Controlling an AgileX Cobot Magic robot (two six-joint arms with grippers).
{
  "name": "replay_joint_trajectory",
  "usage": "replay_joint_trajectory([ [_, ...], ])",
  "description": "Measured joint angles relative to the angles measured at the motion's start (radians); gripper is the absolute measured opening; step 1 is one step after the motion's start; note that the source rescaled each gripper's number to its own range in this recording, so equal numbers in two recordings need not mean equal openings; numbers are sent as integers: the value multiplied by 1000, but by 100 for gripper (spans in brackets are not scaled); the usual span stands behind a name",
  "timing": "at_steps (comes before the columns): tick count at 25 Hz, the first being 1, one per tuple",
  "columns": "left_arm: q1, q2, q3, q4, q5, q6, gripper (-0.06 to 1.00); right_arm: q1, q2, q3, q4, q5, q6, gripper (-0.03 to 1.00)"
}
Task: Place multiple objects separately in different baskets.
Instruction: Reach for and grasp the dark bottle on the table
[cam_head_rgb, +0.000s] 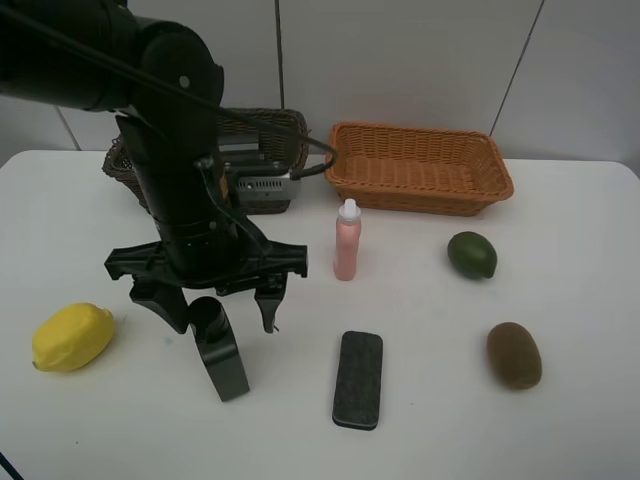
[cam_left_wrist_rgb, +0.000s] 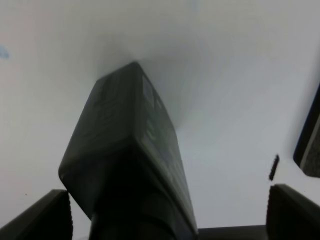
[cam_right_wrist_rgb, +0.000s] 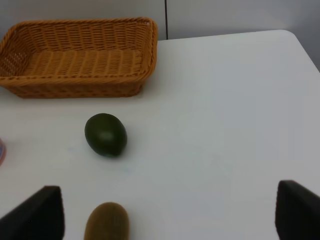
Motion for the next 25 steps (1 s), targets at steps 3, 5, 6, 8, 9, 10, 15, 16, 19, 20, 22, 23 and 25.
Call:
replay_joint_trajectory([
  [3,0,12,14,-3,-3,5,100,0,0,0,0,0,0,100],
  [5,0,13,32,-3,-4,5,100,0,0,0,0,0,0,100],
  [6,0,13,41,-5,-4,7,100,0,0,0,0,0,0,100],
  [8,0,13,54,-10,-4,12,100,0,0,0,0,0,0,100],
  [9,0,13,60,-12,-6,15,100,0,0,0,0,0,0,100],
  [10,0,13,64,-12,-9,16,100,0,0,0,0,0,0,100],
  [15,0,13,108,-15,-60,24,100,0,0,0,0,0,0,100],
  [16,0,13,120,-15,-76,24,100,0,0,0,0,0,0,100],
  [19,0,13,149,-16,-124,24,100,0,0,0,0,0,0,100],
  [20,0,13,157,-16,-139,24,100,0,0,0,0,0,0,100],
  [22,0,13,166,-16,-168,24,100,0,0,0,0,0,0,100],
  [23,0,13,167,-14,-181,24,100,0,0,0,0,0,0,100],
  [25,0,12,167,-9,-205,24,100,0,0,0,0,0,0,100],
])
